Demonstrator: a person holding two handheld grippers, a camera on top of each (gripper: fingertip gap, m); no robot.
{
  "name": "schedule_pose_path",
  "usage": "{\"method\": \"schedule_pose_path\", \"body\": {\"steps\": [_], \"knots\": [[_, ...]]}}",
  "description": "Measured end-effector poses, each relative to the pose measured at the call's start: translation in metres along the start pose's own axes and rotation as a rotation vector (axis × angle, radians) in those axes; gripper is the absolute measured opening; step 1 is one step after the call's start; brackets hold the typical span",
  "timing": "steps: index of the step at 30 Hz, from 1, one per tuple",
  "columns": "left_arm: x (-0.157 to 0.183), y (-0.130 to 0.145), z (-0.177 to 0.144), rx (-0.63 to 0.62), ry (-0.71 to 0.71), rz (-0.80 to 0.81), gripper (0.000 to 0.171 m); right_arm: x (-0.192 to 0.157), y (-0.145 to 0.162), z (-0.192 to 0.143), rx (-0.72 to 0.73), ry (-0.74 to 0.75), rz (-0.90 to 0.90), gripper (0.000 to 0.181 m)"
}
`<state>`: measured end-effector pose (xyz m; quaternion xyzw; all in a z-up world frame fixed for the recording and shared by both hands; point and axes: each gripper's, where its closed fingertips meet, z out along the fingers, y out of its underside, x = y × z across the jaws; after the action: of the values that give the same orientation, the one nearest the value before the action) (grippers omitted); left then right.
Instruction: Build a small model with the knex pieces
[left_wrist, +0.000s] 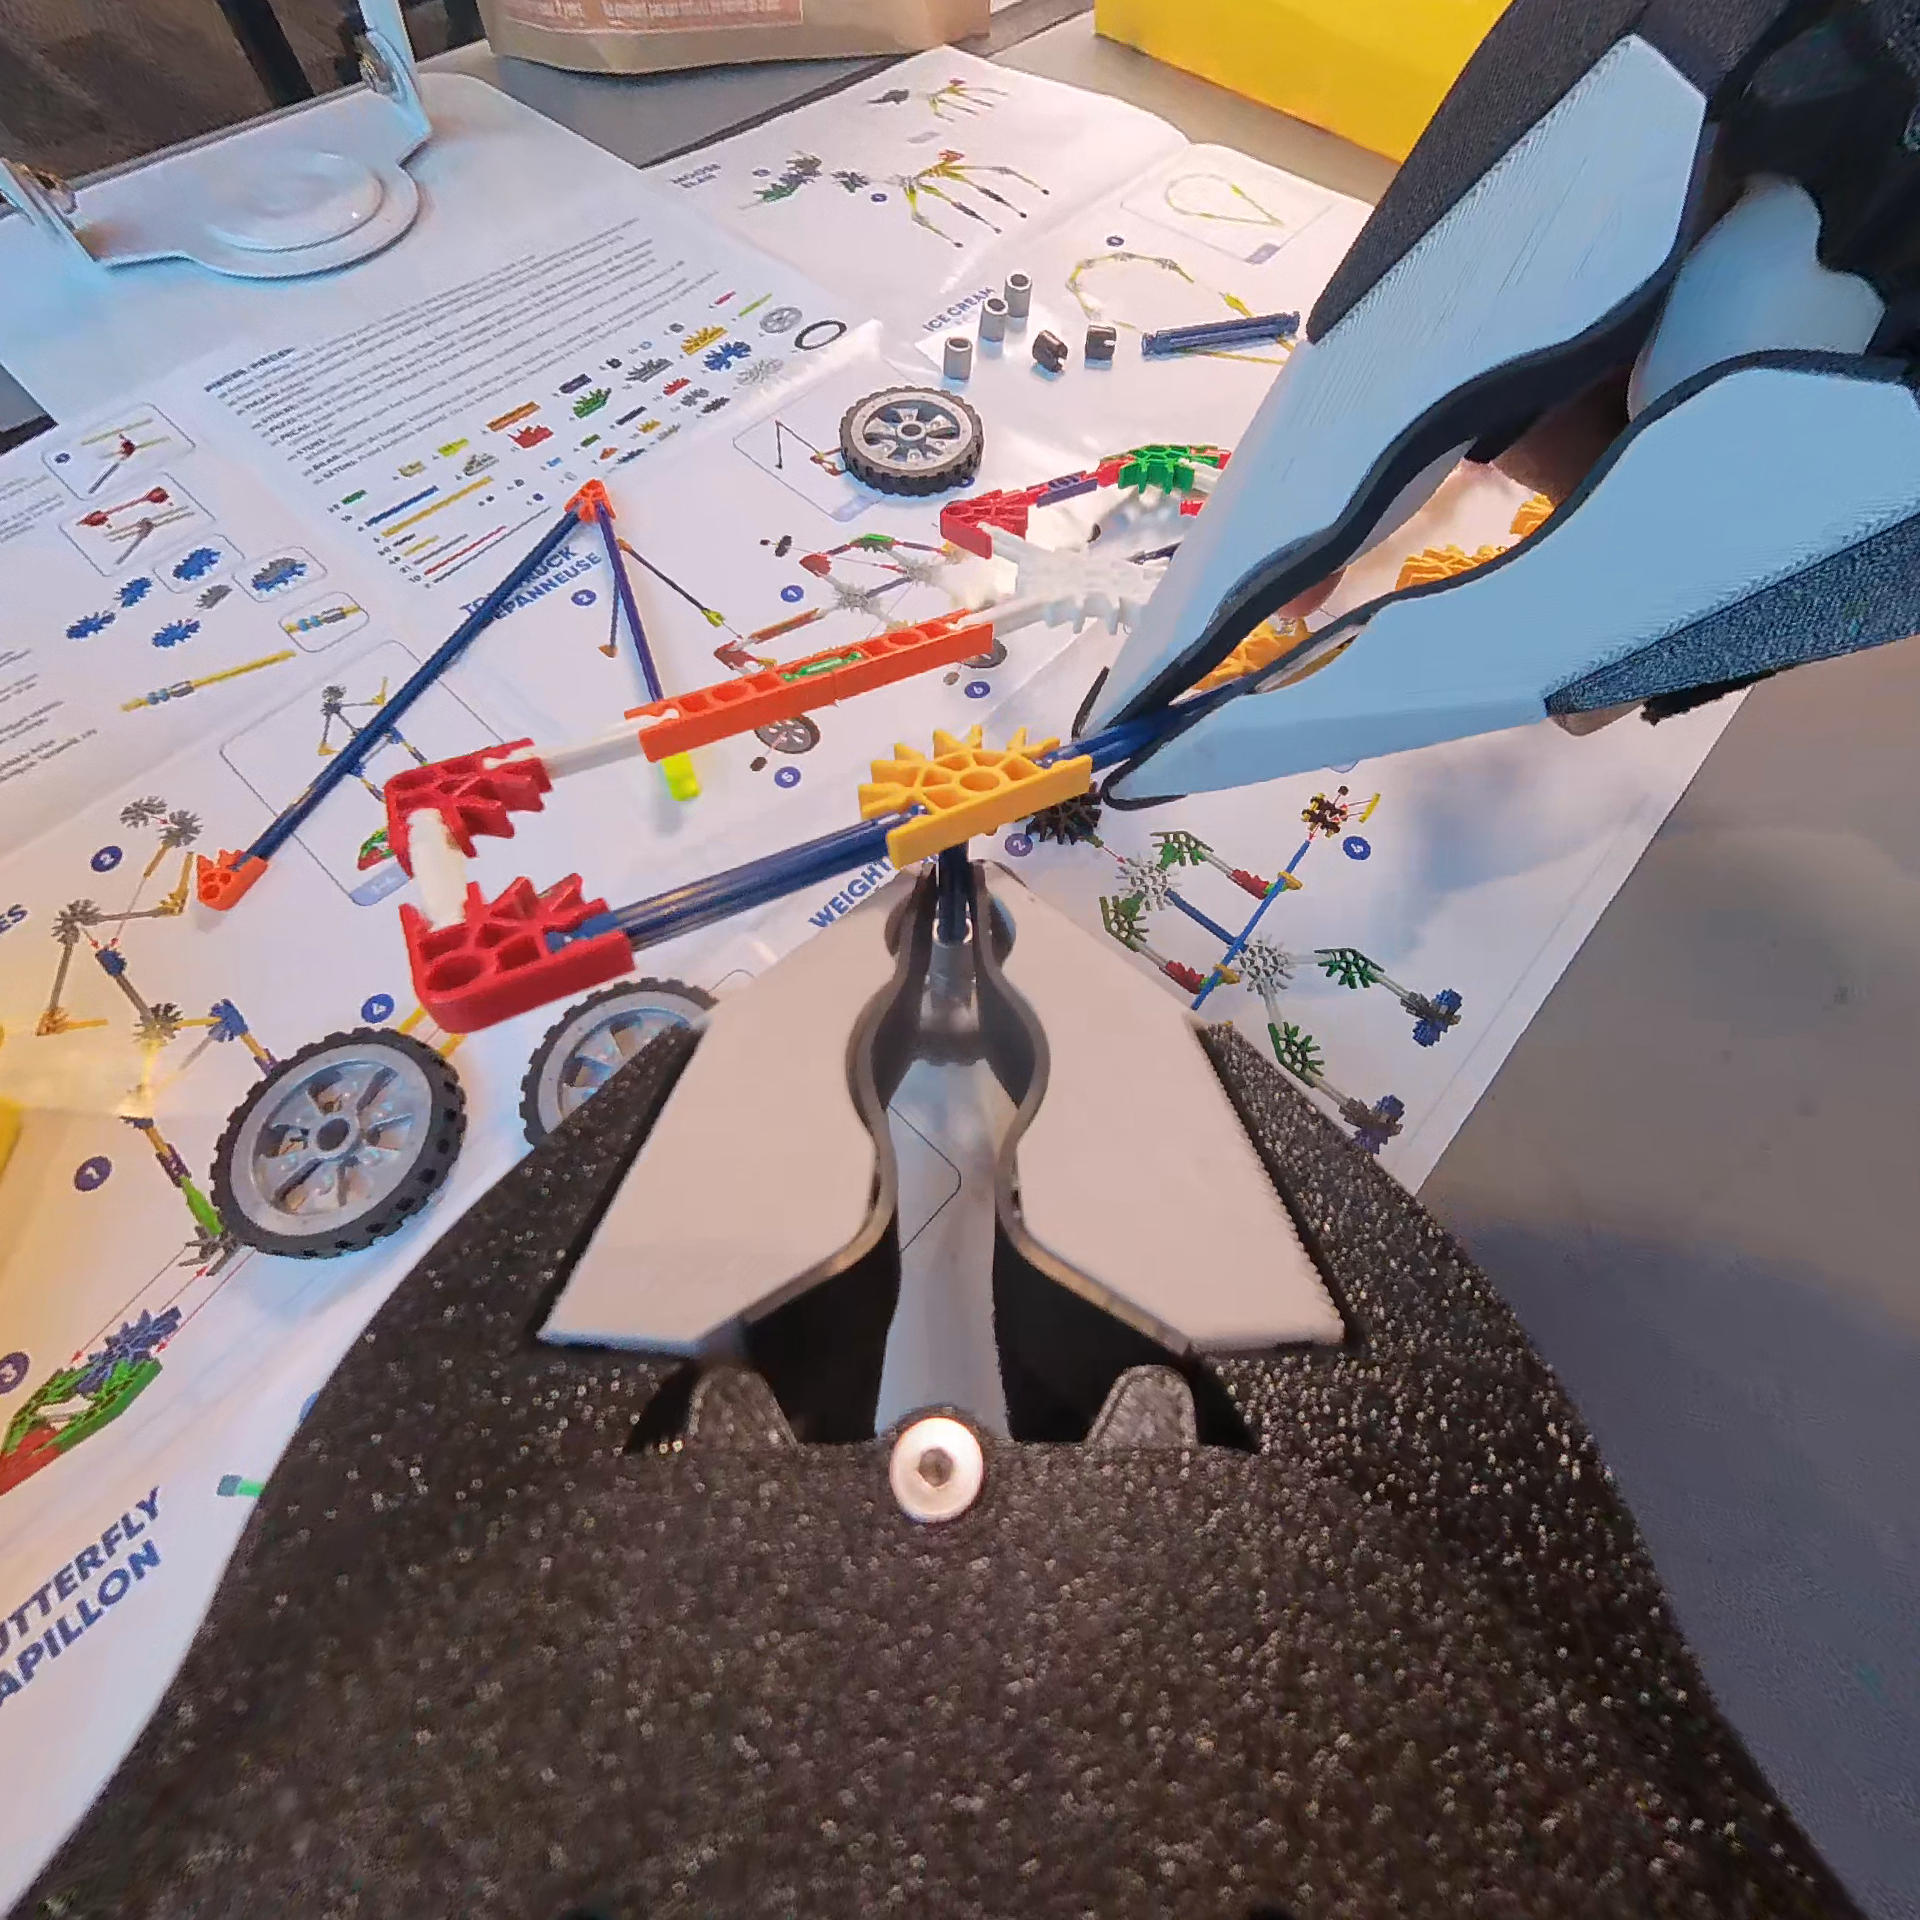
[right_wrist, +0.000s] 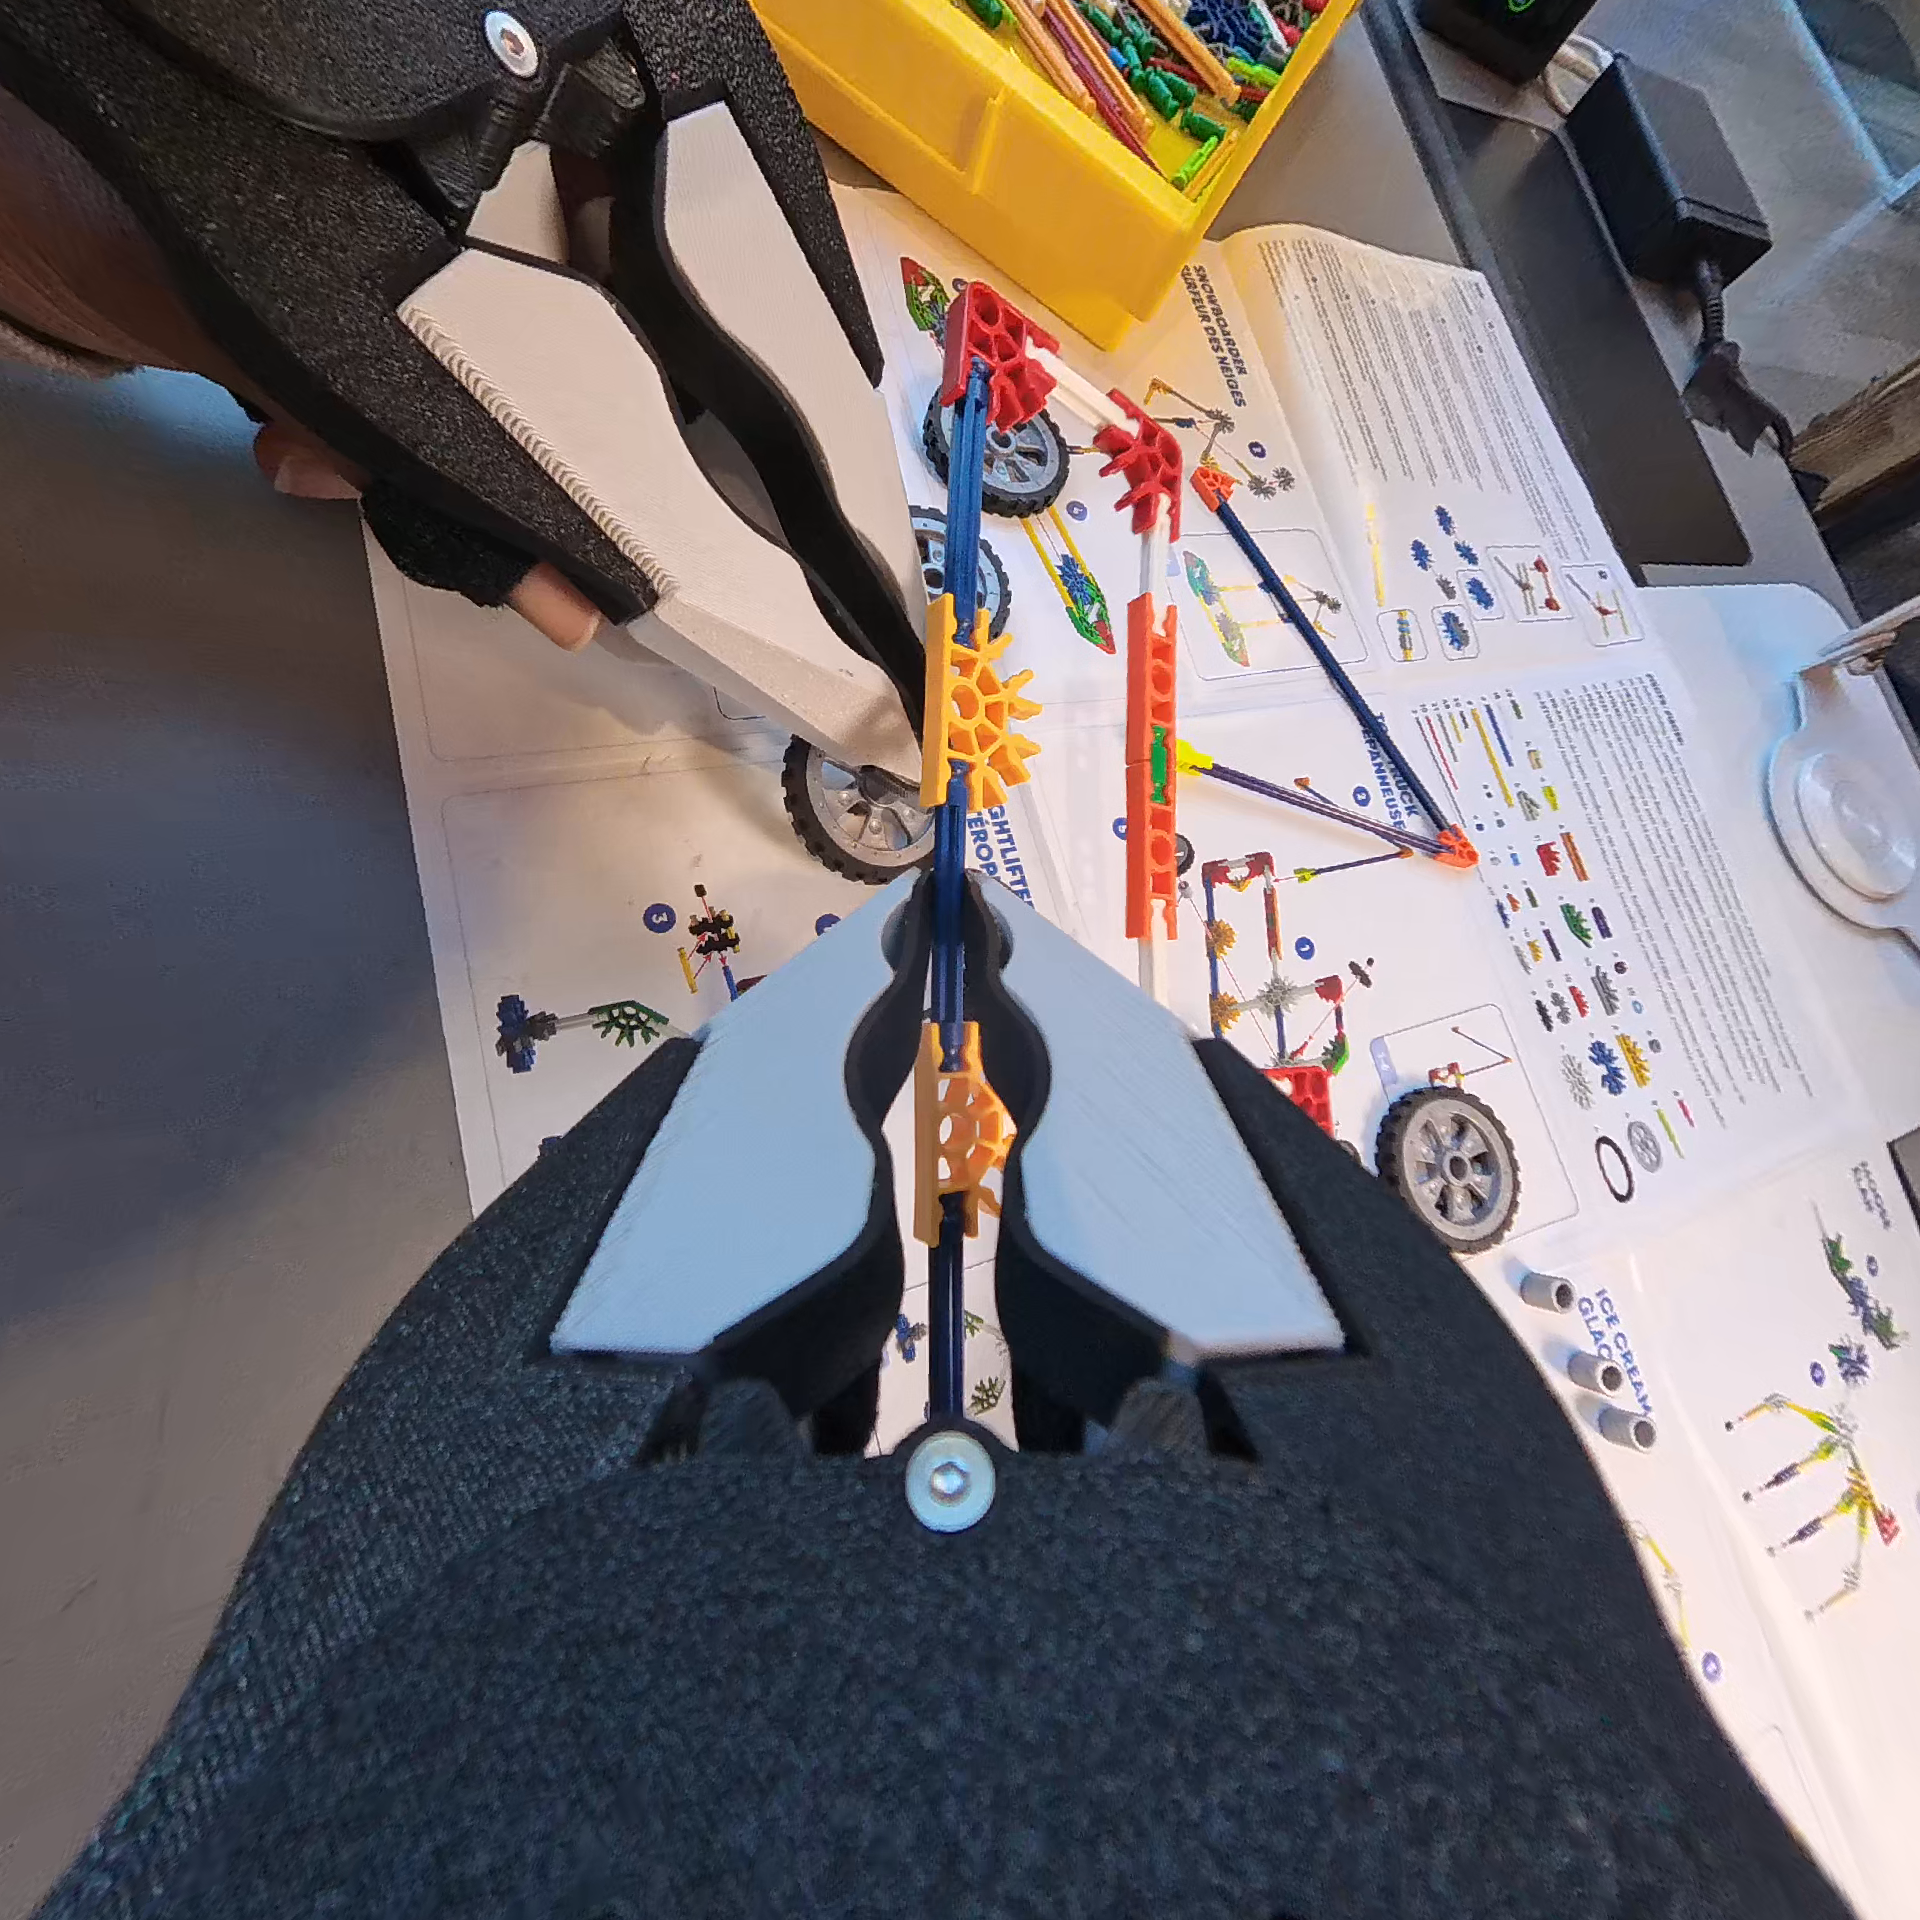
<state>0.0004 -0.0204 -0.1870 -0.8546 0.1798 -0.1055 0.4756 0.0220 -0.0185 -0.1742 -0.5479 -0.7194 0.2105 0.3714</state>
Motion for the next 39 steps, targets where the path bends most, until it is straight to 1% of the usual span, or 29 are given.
{"method": "schedule_pose_path", "body": {"steps": [5, 17, 25, 28, 32, 35, 37, 39], "knots": [[0.0, 0.0, 0.0, -0.001, -0.013, 0.011, 0.004, 0.004, 0.003, 0.001, -0.018, 0.027, -0.02, 0.002], [0.001, 0.001, -0.001, -0.001, -0.016, 0.019, 0.004, 0.004, 0.004, 0.003, -0.018, 0.022, -0.027, 0.002], [0.002, 0.002, -0.001, -0.004, -0.004, 0.015, 0.004, 0.0, 0.008, 0.007, -0.066, 0.037, -0.116, 0.003], [0.004, 0.011, 0.0, -0.057, 0.012, 0.017, 0.005, -0.003, 0.014, 0.012, -0.085, 0.029, -0.13, 0.003], [0.008, 0.018, -0.013, -0.107, 0.039, 0.023, 0.012, -0.007, 0.016, 0.016, -0.092, 0.011, -0.137, 0.003], [0.003, 0.021, -0.031, -0.12, 0.037, 0.032, 0.011, -0.016, 0.021, 0.019, -0.113, -0.039, -0.153, 0.004], [-0.005, 0.015, -0.042, -0.097, 0.025, 0.035, 0.01, -0.018, 0.022, 0.021, -0.109, -0.035, -0.174, 0.004], [-0.008, 0.007, -0.049, -0.059, 0.046, 0.06, 0.009, -0.019, 0.022, 0.02, -0.116, -0.037, -0.196, 0.004]]}}
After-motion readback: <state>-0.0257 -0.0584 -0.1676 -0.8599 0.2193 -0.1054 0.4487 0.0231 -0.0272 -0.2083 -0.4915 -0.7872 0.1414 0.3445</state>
